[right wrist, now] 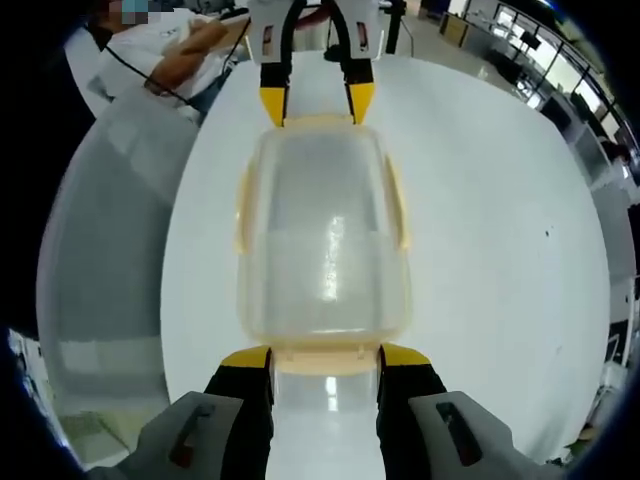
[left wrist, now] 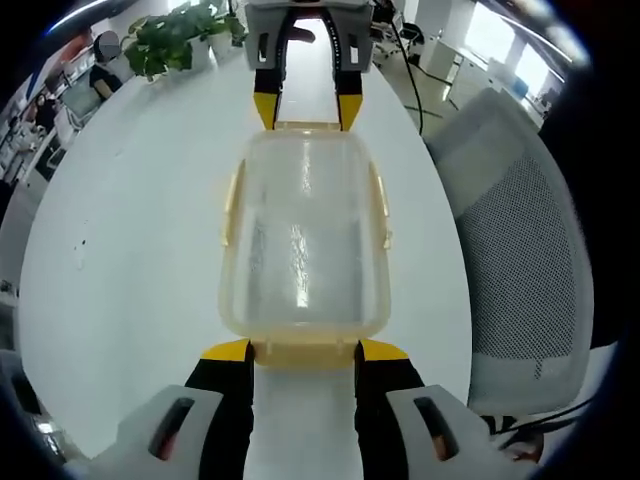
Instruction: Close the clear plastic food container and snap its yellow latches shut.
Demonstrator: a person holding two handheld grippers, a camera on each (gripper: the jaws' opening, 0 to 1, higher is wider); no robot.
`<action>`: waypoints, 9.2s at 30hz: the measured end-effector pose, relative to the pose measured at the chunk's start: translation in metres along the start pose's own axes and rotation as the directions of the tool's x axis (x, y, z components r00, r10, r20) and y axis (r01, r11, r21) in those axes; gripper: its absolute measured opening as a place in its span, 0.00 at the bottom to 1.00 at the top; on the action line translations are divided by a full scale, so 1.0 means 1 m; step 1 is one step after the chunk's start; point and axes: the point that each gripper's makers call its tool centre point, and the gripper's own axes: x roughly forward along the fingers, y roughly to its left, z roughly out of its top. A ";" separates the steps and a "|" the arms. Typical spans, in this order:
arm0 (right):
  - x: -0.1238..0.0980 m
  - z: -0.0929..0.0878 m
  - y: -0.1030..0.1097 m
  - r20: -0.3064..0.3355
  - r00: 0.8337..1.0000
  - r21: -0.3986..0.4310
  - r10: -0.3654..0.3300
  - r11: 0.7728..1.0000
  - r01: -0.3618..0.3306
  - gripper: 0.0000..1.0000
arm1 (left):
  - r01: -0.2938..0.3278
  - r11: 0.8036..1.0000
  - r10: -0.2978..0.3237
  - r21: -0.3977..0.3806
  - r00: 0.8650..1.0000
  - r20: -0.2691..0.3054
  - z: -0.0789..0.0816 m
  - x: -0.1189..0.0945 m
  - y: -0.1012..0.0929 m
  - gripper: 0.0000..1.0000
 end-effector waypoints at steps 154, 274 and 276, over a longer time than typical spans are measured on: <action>-0.022 -0.106 0.006 0.016 0.999 0.102 -0.045 0.994 0.043 0.37 | -0.022 0.999 0.020 -0.026 0.996 -0.084 0.075 0.043 -0.007 0.37; -0.017 -0.086 0.008 0.288 0.951 0.900 -0.115 0.370 -0.228 0.23 | 0.226 0.258 0.032 -0.939 0.970 0.242 0.092 0.041 -0.008 0.21; -0.017 -0.087 0.006 0.291 0.949 0.901 -0.123 0.369 -0.229 0.24 | 0.216 0.263 0.028 -0.940 0.972 0.231 0.093 0.041 -0.008 0.22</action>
